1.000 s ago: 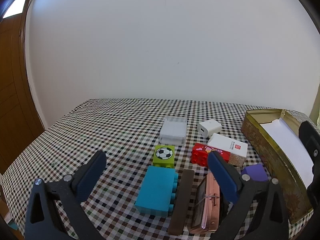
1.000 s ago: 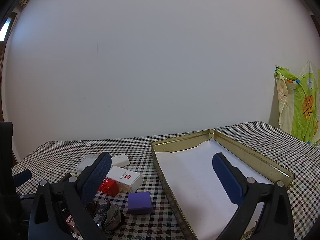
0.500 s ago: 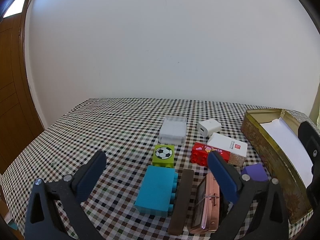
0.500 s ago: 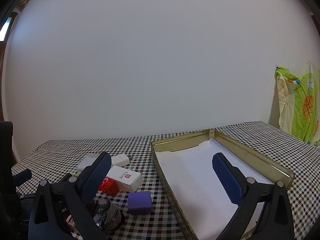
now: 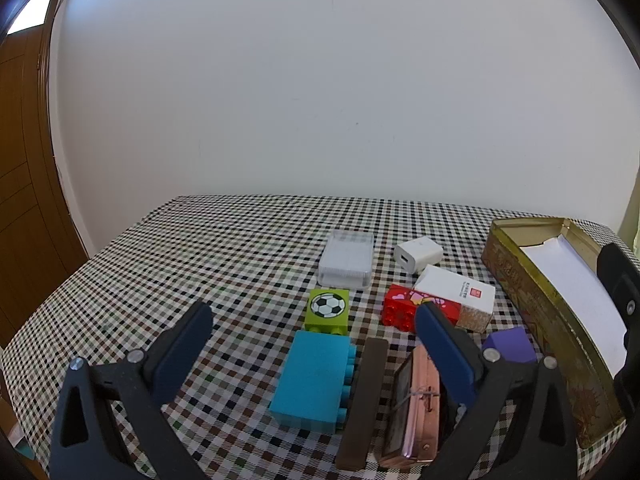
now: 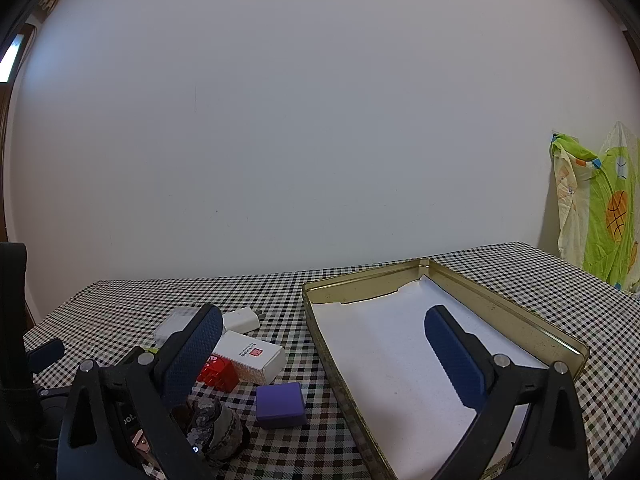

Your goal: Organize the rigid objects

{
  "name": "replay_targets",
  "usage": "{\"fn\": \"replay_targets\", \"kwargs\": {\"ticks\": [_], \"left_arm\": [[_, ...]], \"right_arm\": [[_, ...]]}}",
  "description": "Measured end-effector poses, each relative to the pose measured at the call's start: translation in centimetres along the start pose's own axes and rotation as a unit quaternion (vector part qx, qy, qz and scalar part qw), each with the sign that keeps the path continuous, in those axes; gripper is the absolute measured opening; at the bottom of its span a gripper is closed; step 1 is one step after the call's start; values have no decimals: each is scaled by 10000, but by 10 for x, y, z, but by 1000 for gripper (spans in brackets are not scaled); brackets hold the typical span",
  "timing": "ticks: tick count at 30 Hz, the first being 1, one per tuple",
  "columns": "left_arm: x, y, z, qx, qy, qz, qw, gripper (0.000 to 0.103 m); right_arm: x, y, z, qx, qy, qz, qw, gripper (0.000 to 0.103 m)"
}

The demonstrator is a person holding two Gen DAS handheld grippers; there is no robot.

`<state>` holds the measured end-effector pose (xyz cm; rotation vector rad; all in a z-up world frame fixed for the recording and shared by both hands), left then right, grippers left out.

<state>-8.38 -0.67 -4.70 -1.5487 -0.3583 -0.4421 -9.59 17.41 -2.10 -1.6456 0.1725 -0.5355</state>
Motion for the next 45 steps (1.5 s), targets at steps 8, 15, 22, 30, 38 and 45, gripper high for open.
{"fn": "replay_targets", "kwargs": {"ticks": [8,15,22,30,38,45], "left_arm": [[-1,0,-1,-2,4,-1,10000,102],[-2,0,-1,-4,1,3,10000,102],[-1,0,0,23,-1,-9,10000,102],[0,0,-1,37,-6,-10,10000,102],[5,-1,-6,100,98,64,9999,102],[17,14,-41,-59,-283,-180,9994,102]], "right_arm": [[3,-1,0,5,-1,-5,10000,102],[8,0,0,22,-100,-34,9999,102],[9,0,-2,35,-101,-69,9999,102],[12,0,-1,55,-106,-86,9999,102],[12,1,-6,151,-130,-112,9997,102],[13,2,-5,18,-320,-169,9993,102]]}}
Point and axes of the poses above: each gripper's, at about its wrist camera, not at the fingertips, and x roughly against the way its jaws point, z to its right, y to its underside, the point moved 10 cm from there along -x, roughly the way its jaws point, and after that the axes turned 5 degrees about y, right-handed, at the moved point
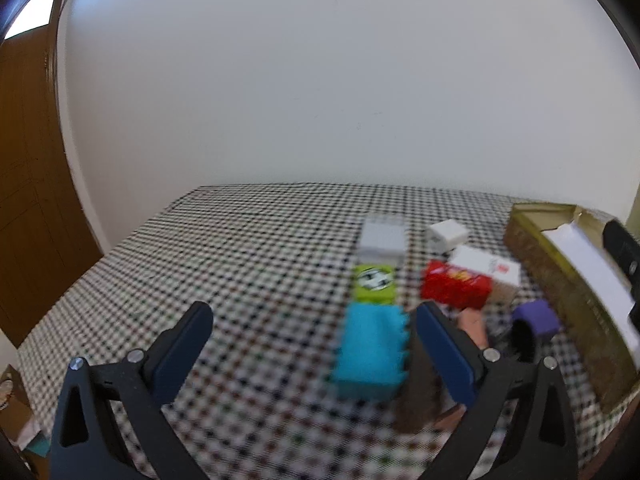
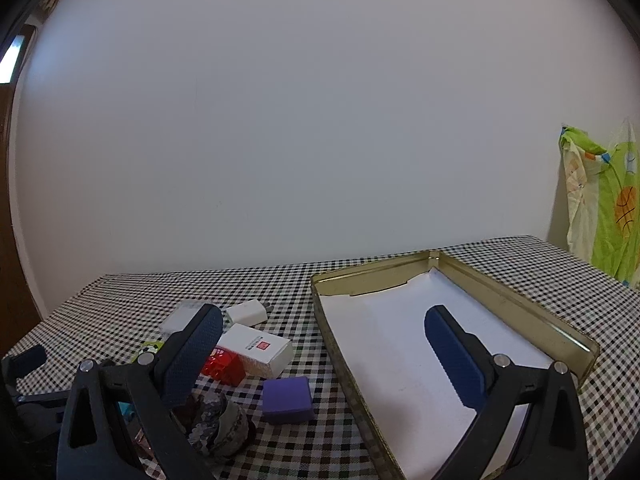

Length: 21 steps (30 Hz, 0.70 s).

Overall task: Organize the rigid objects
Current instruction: 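Grasp the glittery grey object with the right tool while the left tool grasps the rose-gold case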

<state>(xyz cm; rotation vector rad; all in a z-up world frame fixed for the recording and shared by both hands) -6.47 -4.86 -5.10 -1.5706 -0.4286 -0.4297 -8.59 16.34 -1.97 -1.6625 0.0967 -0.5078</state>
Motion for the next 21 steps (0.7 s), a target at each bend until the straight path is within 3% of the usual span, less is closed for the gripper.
{"fn": "replay_targets", "kwargs": {"ticks": [4,8,12,21], "left_arm": [[6,9,-17,-193,-149,-111,9996,101],[5,15,-26,-115,-131,-287,9994,101],[5,19,-29,-206,-203,-370,9989,96],[7,22,-20,-252,-178,-402,9987,96]], "right_arm": [[3,11,-26,338,-711,-323,9964,100],[1,31,-44,589,-1167,-967,9867,65],[-9,53,-58,616,-1351,-1651,9750,52],[-28,90,-65,253,-1481,-2657,9523,50]]}}
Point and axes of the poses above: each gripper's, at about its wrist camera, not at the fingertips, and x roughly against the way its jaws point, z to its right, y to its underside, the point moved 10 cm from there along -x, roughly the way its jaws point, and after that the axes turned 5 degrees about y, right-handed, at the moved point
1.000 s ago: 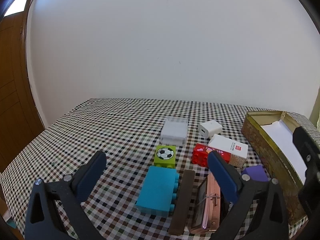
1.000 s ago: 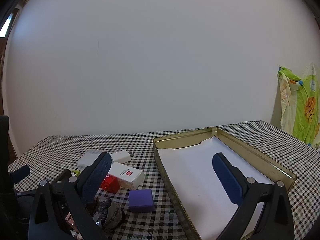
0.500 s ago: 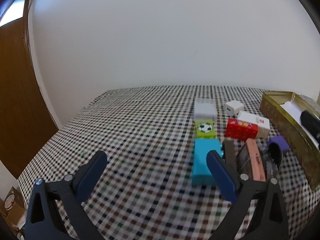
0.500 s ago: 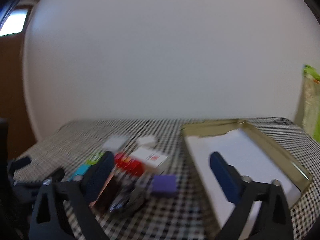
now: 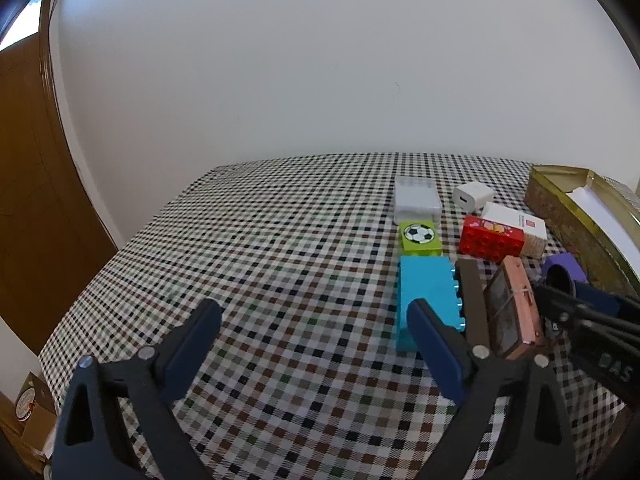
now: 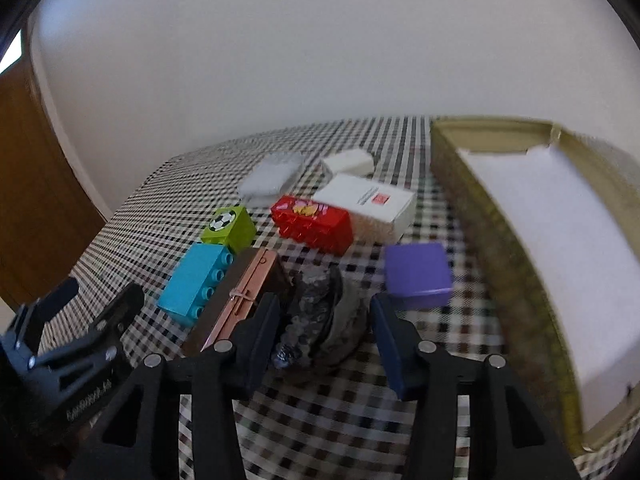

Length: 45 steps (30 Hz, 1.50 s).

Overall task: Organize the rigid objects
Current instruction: 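Grasp the glittery grey object with the right tool while the left tool grasps the rose-gold case, then carry both held objects into the gold tin tray and open both tools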

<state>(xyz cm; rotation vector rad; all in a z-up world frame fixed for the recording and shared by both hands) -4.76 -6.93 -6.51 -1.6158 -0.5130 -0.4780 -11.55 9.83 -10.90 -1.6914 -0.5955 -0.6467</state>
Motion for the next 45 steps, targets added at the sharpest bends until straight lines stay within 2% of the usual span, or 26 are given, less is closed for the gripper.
{"fn": "replay_targets", "kwargs": {"ticks": [6,12,17,19,22,24,26,27,28,34,38,40,42,43,45], "left_arm": [[3,-2,7,-37,51,6,10000,95],[8,-6,16,-20,217,54,9997,95],[14,-9,22,-9,330,77,9994,91],[16,-11,27,-30,380,92,9992,89],[20,-12,37,-120,530,102,9985,79],[20,-10,41,-105,714,55,9974,78],[22,-7,45,-4,1082,38,9941,78],[23,-5,46,23,1172,44,9931,75],[24,-5,49,29,1234,53,9923,67],[19,-3,86,-339,1569,-143,9869,35],[11,-7,116,-625,1646,-224,9841,33],[1,-6,128,-693,1741,-383,9815,25],[-6,-5,133,-790,1650,-429,9822,24],[-9,-4,135,-835,1592,-505,9824,24],[-14,2,139,-757,1699,-739,9798,24]], "right_arm": [[-16,2,-4,137,155,-209,9996,50],[-4,5,-5,414,201,-159,9988,46],[32,-4,-1,177,-195,380,9989,46],[57,-12,3,165,-314,751,9965,47],[89,-23,12,363,-39,1361,9900,47],[104,-28,20,514,250,1676,9842,47],[119,-32,30,630,563,1958,9770,47],[126,-33,36,656,709,2086,9732,47],[131,-34,42,641,776,2154,9713,47],[137,-38,58,400,736,2178,9724,47],[133,-41,67,374,740,2177,9725,47],[136,-41,72,339,741,2166,9728,47],[135,-42,76,290,748,2141,9735,47],[135,-43,79,265,739,2129,9739,47],[137,-44,84,222,712,2107,9747,47]]}}
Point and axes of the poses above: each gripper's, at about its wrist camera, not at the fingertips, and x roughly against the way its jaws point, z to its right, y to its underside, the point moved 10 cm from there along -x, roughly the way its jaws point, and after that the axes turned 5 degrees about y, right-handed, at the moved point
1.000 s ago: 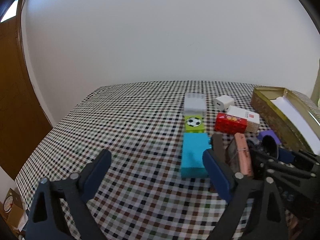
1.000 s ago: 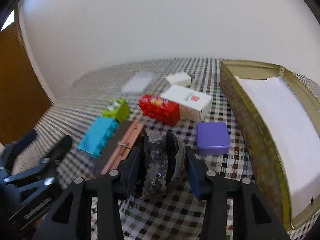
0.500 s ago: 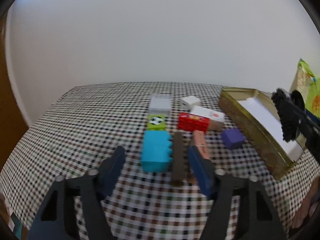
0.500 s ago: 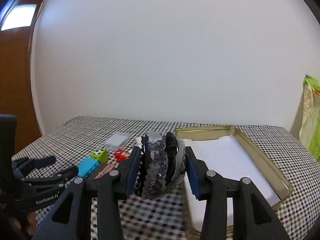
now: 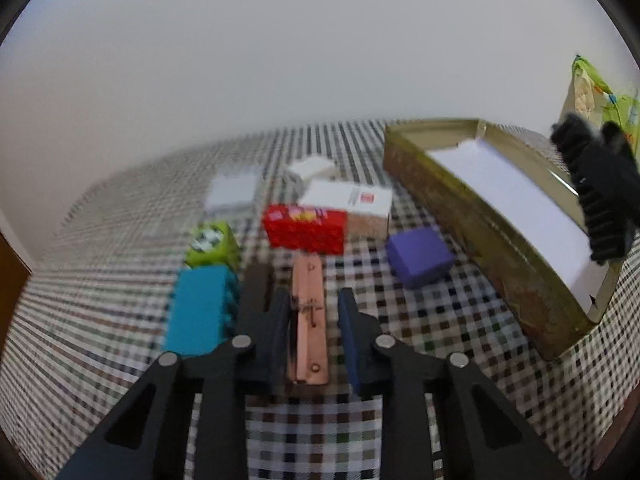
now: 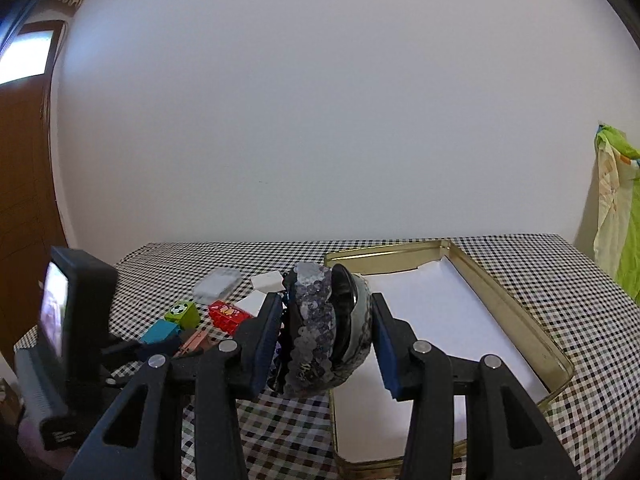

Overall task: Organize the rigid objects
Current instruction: 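Carry both held objects into the gold tin tray and open both tools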

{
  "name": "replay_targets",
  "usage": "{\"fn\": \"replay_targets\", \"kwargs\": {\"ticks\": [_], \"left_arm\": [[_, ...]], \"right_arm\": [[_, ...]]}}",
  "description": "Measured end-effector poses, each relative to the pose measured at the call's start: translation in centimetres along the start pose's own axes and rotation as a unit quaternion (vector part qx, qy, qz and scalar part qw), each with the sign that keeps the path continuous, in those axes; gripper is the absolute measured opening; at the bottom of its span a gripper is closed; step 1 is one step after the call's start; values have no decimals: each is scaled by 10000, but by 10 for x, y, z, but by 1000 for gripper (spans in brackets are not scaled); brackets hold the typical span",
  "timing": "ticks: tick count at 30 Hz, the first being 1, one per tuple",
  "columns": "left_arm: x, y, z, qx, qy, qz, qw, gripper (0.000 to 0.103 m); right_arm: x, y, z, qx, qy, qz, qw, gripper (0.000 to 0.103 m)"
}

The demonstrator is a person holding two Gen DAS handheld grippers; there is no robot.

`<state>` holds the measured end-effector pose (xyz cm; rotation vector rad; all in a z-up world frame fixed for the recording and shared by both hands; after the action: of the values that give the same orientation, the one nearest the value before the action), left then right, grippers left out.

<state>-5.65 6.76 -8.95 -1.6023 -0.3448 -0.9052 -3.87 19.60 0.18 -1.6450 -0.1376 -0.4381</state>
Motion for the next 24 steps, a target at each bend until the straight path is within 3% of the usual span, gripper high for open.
{"fn": "replay_targets", "kwargs": {"ticks": [5,8,13,19,24], "left_arm": [[2,1,4,-62,118,26,9999,23],[-3,2,-2,2,259,58,9996,16],[-2,4,-19,662,1124,117,9914,15],[12,-6,-18,759,1219,396,9888,15],[36,-30,13,492,1370,712,9868,15]], "right_arm": [[-4,4,5,-48,-43,-66,10000,47],[-4,8,2,-59,-69,-84,9999,47],[-3,7,5,-151,-93,-94,9998,47],[2,0,18,-302,-73,30,9995,47],[4,-13,37,-390,92,183,9990,47]]}}
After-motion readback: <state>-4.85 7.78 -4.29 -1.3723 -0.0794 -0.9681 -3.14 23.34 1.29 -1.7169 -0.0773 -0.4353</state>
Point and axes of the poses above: each gripper's, at about its wrist camera, not at the fingertips, and x roughly against the way its jaws point, z to its right, y to its underside, the point moved 10 cm from there along -x, roughly the way its jaws point, and after that the axes turned 5 degrees about y, right-handed, at the moved point
